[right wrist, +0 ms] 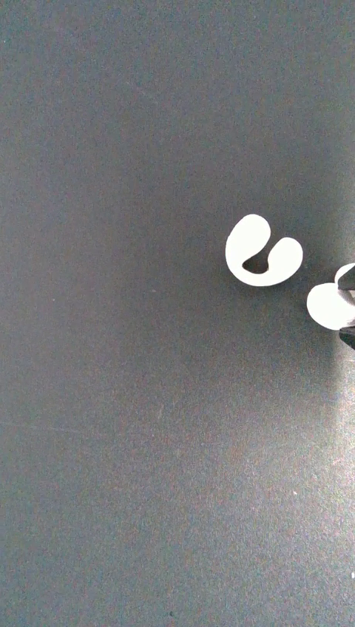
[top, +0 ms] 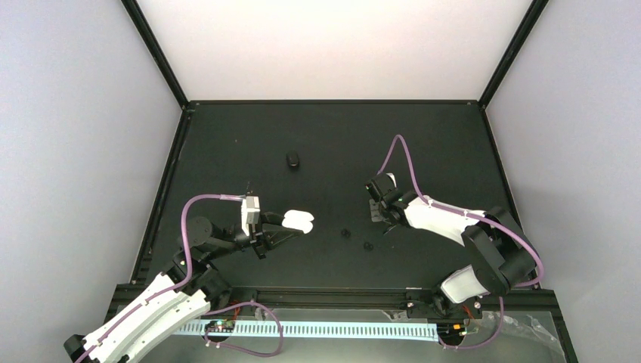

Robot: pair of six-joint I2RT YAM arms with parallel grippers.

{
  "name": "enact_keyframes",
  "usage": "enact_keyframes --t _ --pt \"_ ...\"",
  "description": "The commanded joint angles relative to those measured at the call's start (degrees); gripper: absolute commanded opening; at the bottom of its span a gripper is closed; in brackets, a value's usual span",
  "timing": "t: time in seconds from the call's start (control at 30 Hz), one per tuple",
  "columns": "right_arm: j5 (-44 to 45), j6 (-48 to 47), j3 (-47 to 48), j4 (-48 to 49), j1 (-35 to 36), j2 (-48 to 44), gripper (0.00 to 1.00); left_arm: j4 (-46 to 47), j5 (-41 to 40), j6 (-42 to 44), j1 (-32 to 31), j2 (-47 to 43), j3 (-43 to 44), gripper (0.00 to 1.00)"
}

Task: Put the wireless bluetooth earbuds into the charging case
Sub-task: Pick up the earbud from the center of the board.

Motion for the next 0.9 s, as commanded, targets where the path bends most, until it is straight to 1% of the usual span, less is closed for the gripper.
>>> enact_keyframes --t 0.0,0.37,0.67,0.77,0.87 --pt "1.9 1.3 0.5 -1.7 -0.5 0.0 0.11 0.4 -0.5 0.2 -0.1 -0.4 0.0 0.01" --pt "2.3 1.4 0.2 -2.0 -0.5 -1.2 0.01 0.6 -0.5 0.3 -0.1 -0.4 -0.1 0.02" --pt "2.0 0.9 0.9 -3.3 -0.5 -3.6 0.01 0.7 -0.5 0.2 -0.1 -0.2 0.0 0.01" --pt "-1.6 0.4 1.6 -3.7 -0.5 -5.6 0.01 0.7 -0.4 0.2 -0.1 0.0 0.1 0.01" --pt "-9.0 -0.4 2.2 -2.8 -0.5 -7.5 0.01 0.9 -0.3 0.2 -0.1 0.2 0.1 0.01"
